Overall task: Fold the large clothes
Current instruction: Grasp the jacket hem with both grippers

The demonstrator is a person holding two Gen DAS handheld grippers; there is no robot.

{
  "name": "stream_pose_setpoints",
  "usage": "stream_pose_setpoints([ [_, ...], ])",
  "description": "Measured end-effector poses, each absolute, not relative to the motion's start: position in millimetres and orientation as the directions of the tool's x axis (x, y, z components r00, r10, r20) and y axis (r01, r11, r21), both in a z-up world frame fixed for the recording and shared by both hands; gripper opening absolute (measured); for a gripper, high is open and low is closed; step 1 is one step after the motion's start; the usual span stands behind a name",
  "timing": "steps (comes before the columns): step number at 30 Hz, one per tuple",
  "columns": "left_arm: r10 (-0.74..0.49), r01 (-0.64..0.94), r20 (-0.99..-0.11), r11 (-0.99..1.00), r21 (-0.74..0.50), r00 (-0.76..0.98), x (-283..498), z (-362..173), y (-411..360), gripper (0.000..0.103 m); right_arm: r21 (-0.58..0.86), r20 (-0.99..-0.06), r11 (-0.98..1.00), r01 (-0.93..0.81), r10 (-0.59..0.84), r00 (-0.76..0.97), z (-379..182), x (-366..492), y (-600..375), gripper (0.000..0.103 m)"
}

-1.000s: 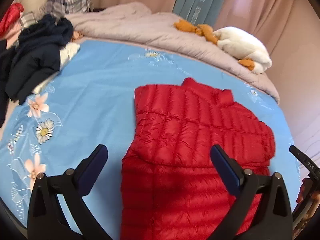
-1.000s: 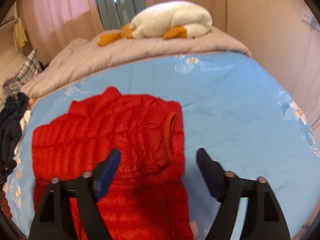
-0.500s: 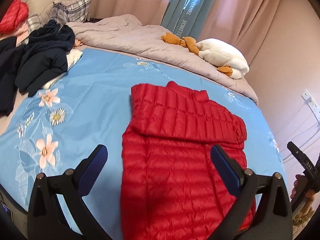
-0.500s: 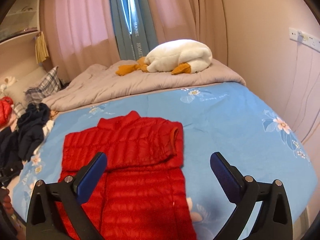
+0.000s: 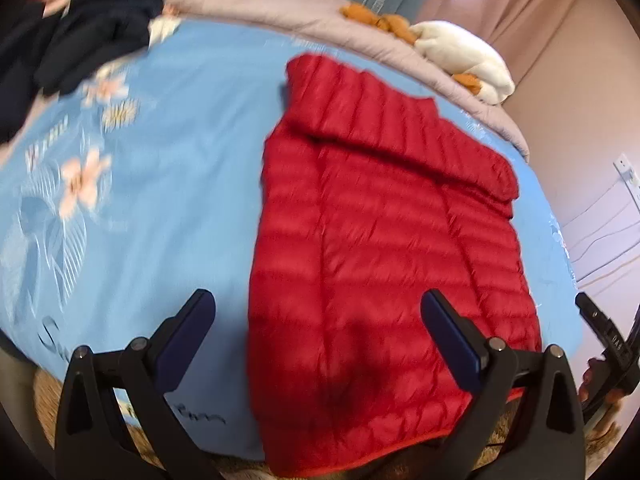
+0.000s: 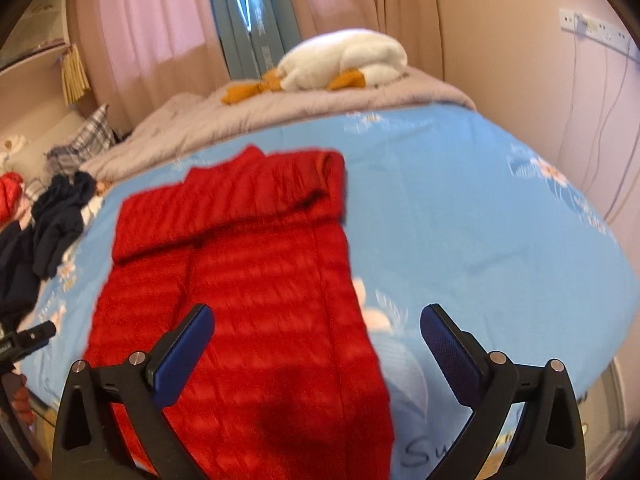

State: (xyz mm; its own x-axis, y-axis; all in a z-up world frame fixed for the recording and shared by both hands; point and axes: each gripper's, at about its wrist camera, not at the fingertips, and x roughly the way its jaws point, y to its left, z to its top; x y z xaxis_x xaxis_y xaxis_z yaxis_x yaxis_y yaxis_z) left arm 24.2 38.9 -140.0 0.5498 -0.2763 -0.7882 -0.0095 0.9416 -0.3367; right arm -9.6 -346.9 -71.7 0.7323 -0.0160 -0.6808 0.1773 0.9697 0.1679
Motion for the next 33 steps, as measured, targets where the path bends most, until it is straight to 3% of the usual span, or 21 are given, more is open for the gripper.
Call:
stream_pose_setpoints([
  [16, -0.375, 0.007, -0.803, 0.908, -0.42, 0.463, -17, -186, 43, 0.101, 0.24, -0.762, 0.951, 0.196, 0.06, 0.644, -133, -48, -352, 0.101],
  [27, -0.406, 0.076, -0.803, 0.906, -0.416, 0.436, -35, -194, 26, 0.099, 0.307, -0.773, 0.93, 0.2, 0.121, 0.623, -149, -59, -355, 0.082],
  [33, -0.421, 0.083, -0.803, 0.9, -0.428, 0.423, -38, -196, 22, 0.098, 0.311, -0.767, 0.933, 0.179, 0.135, 0.627, -152, -60, -351, 0.079],
])
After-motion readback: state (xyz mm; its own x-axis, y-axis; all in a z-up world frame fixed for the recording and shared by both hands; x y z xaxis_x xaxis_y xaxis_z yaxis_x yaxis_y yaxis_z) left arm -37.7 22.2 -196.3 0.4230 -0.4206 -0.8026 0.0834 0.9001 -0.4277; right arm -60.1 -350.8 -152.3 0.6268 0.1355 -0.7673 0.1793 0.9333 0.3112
